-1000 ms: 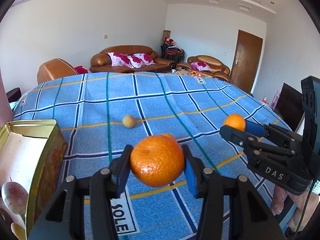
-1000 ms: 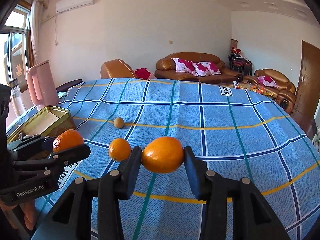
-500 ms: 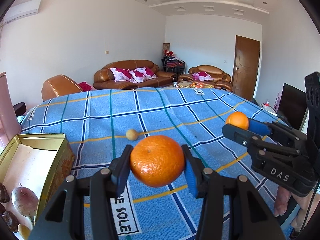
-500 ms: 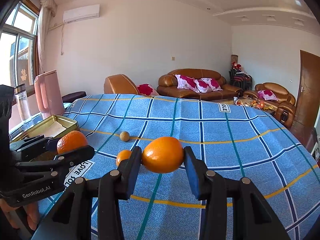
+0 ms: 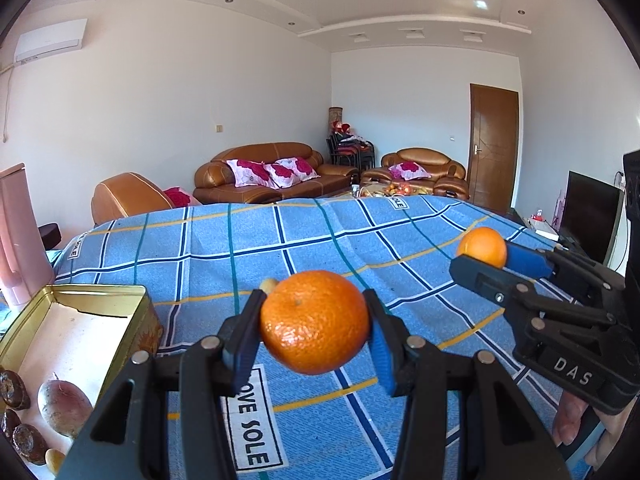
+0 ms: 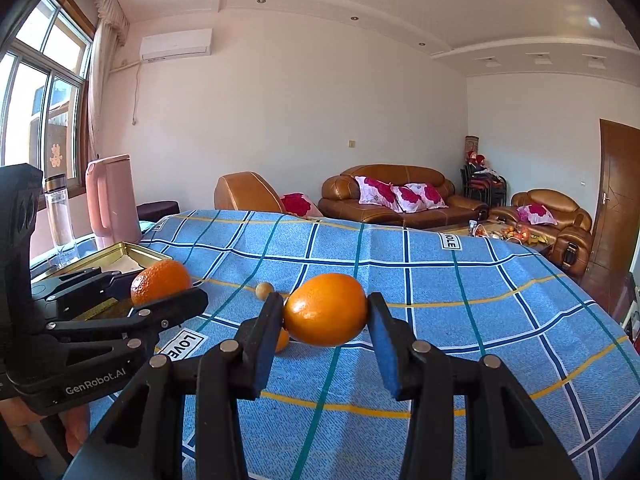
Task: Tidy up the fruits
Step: 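Carry the orange toward the gold tray with the left tool while the right carries its orange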
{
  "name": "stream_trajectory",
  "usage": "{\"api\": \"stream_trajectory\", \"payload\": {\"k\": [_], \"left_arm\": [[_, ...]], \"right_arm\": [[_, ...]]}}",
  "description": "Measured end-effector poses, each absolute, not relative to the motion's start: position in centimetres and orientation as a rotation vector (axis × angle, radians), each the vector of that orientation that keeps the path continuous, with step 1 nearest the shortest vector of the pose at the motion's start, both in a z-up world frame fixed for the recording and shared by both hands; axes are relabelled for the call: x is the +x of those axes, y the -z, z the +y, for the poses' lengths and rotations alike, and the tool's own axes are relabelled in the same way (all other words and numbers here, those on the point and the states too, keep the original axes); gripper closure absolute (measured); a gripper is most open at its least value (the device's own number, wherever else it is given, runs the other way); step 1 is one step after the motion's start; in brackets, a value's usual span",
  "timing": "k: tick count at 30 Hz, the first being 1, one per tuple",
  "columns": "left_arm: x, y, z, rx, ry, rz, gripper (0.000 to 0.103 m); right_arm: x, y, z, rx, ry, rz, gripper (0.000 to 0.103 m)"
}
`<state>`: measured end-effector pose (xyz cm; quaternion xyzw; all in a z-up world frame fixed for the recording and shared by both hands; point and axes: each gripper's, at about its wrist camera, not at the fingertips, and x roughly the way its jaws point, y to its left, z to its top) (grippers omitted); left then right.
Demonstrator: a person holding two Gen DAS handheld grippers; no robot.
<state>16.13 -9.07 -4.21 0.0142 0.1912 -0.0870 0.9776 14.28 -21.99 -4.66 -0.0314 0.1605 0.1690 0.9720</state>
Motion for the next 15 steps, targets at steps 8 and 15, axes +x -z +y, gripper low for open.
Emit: {"api": "stream_trajectory", "payload": {"k": [8, 15], "left_arm": [[15.4, 4.0, -8.8, 0.023, 0.159, 0.358, 0.053], [15.0, 3.9, -8.4, 0.018, 0.149, 0.351, 0.053]], "right_arm": [[13.5, 4.6, -21.8, -0.059, -0.346, 0.307, 0.058], [12.9, 4.6, -21.4, -0.063, -0.35, 0.302, 0.058]]}}
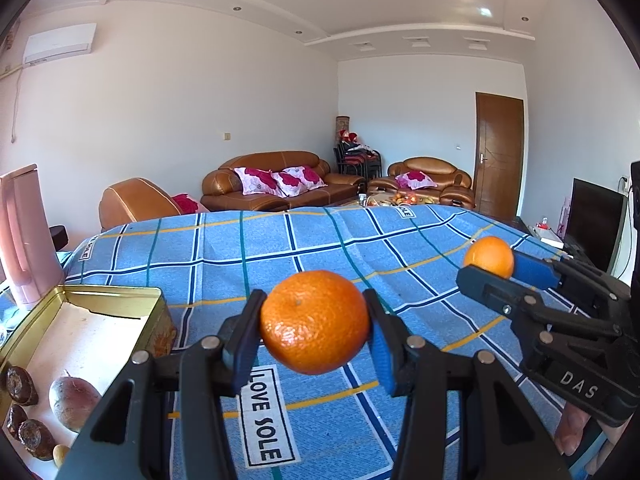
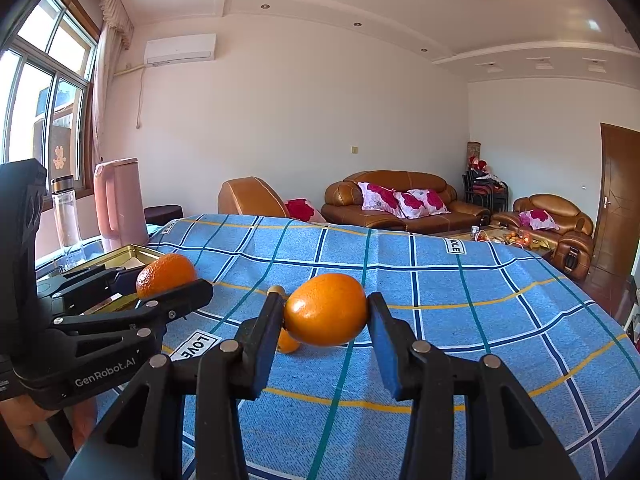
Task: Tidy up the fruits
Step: 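Carry the orange toward the gold tray with the left tool while the right carries its orange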
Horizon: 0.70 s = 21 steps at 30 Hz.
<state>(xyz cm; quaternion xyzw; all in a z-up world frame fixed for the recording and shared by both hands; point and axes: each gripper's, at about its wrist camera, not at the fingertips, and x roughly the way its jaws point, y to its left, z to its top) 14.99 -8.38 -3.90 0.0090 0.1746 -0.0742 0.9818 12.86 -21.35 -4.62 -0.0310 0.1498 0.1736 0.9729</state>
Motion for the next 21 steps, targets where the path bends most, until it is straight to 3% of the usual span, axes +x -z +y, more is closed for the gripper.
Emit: {"api": "stream_trajectory", "payload": {"k": [21], "left_arm": [[14.0, 4.0, -5.8, -0.005, 0.102, 0.357, 0.053]], "right_arm": [[11.5, 4.7, -18.1, -0.111, -0.414, 0.307, 0.058]]}}
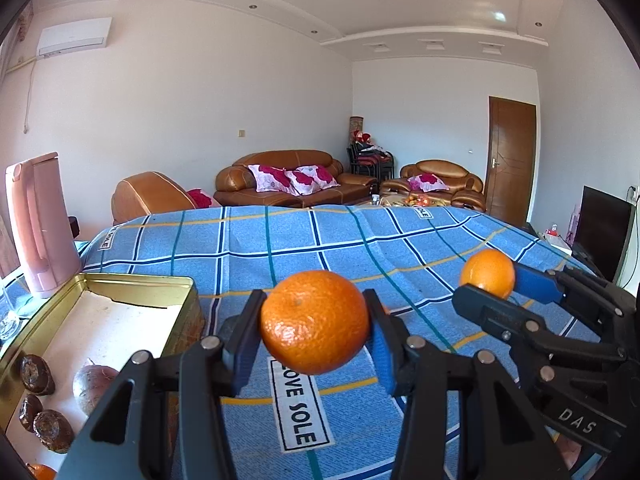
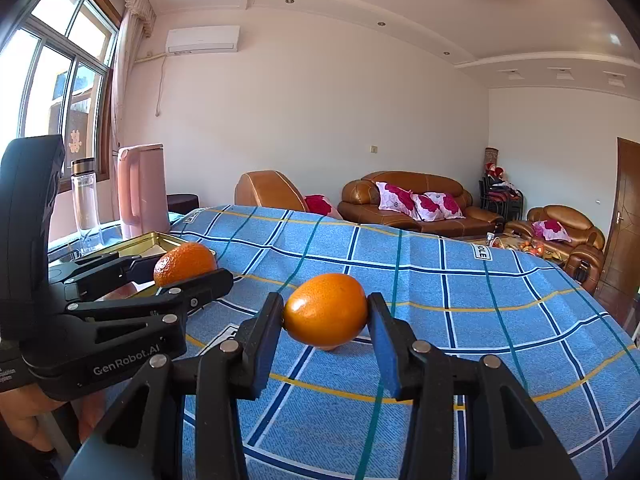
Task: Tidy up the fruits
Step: 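Carry the orange toward the gold tray with the left tool while the right carries its orange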
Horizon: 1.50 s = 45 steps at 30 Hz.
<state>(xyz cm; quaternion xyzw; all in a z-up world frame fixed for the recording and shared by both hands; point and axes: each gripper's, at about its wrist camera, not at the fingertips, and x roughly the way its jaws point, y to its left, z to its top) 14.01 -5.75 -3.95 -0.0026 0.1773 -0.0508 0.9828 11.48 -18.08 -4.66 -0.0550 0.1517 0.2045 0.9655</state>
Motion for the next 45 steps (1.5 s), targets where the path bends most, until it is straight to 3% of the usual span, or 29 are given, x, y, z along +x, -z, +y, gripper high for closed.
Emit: {"api": "stream_trajectory", "payload": {"k": [45], "left_arm": [[10.1, 3.9, 0.2, -0.048, 0.009, 0.302, 0.053]], "right_arm": [[9.8, 4.8, -12.1, -0.147, -0.521, 0.305, 0.058]]}}
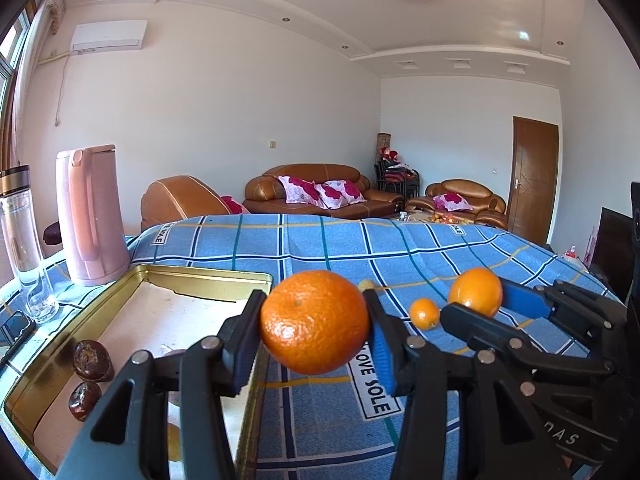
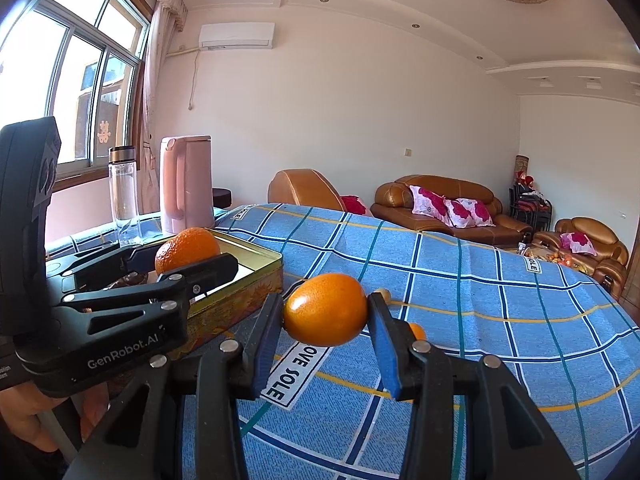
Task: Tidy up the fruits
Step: 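Carry the orange toward the gold tray with the left tool while the right carries its orange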
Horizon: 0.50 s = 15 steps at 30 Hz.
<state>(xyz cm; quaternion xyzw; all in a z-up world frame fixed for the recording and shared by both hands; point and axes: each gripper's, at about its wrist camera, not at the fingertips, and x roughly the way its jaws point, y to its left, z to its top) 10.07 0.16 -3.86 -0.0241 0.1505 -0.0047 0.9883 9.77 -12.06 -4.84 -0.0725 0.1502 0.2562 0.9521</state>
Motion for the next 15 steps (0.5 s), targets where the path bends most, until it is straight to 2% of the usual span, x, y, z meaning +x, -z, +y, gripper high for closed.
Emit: {"api": "stream_trajectory", "payload": {"k": [15], "left_arm": [[8.6, 3.7, 3.2, -0.076, -0.022, 0.304, 0.053]], "right_arm": [[9.6, 4.9, -9.3, -0.17, -0.568, 0.317, 0.058]]}}
